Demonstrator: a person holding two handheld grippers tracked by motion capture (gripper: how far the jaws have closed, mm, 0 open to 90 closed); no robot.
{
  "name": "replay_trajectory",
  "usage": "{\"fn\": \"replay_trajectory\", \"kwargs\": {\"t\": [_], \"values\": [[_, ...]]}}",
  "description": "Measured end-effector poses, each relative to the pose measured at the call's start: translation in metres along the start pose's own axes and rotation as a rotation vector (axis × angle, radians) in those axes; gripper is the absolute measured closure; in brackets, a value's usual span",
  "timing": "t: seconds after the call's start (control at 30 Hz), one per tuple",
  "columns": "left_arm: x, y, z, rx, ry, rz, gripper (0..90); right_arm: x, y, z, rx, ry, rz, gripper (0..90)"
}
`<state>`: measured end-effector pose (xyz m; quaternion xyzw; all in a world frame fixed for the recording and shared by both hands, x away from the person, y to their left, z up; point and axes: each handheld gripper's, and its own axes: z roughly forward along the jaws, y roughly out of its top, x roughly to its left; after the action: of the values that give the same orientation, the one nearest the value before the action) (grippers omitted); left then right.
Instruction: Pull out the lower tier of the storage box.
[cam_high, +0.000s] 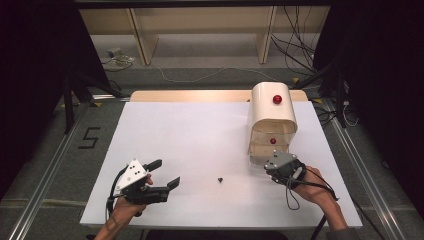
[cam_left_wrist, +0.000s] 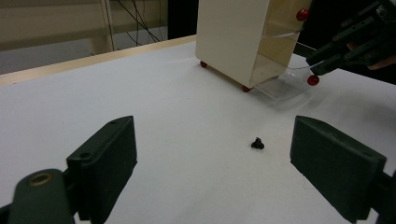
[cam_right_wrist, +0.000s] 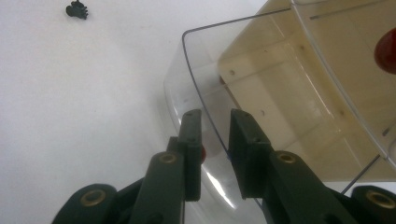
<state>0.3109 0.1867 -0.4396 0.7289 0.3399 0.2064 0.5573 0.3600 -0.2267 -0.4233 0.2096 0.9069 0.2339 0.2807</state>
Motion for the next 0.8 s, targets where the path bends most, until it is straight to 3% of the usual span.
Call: {"fn": "replay_trajectory", "kwargs": {"t": [0.8], "values": [[-0.0001, 0.0, 0.0, -0.001, 0.0, 0.001, 14.4, 0.0008, -0.0005, -0.003, -0.001, 0.0, -0.005, 75.0]]}}
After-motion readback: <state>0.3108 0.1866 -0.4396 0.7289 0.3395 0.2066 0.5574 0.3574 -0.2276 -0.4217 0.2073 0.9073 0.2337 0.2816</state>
